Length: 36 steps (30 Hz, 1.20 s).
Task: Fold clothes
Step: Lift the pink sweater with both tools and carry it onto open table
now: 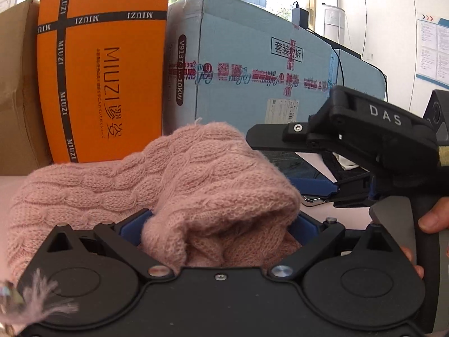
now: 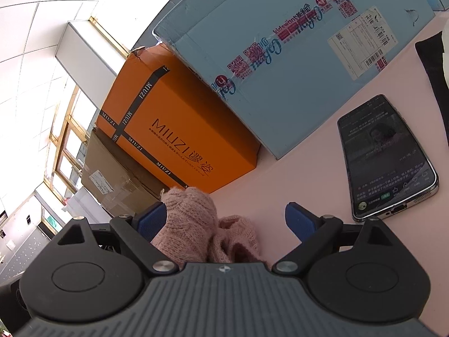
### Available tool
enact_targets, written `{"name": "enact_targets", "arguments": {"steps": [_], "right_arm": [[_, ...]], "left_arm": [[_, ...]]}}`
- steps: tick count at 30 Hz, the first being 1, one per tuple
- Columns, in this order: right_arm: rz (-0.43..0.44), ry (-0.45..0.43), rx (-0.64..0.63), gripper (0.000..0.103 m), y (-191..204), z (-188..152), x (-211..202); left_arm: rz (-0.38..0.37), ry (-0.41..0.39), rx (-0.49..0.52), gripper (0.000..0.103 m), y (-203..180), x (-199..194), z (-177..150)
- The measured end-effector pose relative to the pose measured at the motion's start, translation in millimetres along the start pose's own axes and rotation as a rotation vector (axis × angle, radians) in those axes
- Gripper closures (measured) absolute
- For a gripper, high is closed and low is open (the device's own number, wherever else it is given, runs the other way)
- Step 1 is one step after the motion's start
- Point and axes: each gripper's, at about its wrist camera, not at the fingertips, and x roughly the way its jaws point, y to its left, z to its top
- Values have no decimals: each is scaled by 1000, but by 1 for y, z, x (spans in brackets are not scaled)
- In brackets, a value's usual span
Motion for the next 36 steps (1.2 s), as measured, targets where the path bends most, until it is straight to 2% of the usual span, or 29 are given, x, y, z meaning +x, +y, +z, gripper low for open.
{"name": "enact_targets", "arguments": {"steps": [2,4,7,10,14,16,17,19,21,25,27,30,32,35,36], "right_arm": [[-7,12,3,12,-1,0,2],[-11,24,4,12,-1,-1,4],[-5,42,4,12,-1,-2,7],[7,74,3,12,-1,-3,11],[17,202,-20,12,1,-10,28],[20,236,-110,14,10,-17,33],[24,251,-160,20,15,-21,35],[32,298,-208,84,20,-27,40],[30,310,-211,88,19,-27,40],[12,142,-297,89,21,-15,9],[-10,65,-307,89,14,-7,-9],[-59,30,-246,89,-7,1,-27],[-81,21,-203,89,-19,5,-35],[-58,36,-187,89,-22,7,-37],[-57,47,-186,89,-23,7,-35]], "left_arm": [[3,3,-17,8,5,-1,0],[9,-14,-38,35,11,-5,1],[-26,-53,-148,58,33,-13,3],[-41,-114,-233,66,50,-27,6],[19,-244,-251,66,61,-51,11],[50,-304,-260,66,67,-62,11],[64,-327,-268,66,70,-67,12],[92,-363,-283,67,76,-74,13],[121,-398,-292,70,79,-82,15],[192,-488,-294,70,88,-109,19],[232,-485,-305,70,95,-115,17],[284,-428,-338,70,110,-121,10],[326,-354,-356,70,118,-117,2],[422,-188,-363,65,129,-106,-9],[466,-143,-374,54,133,-102,-10]]}}
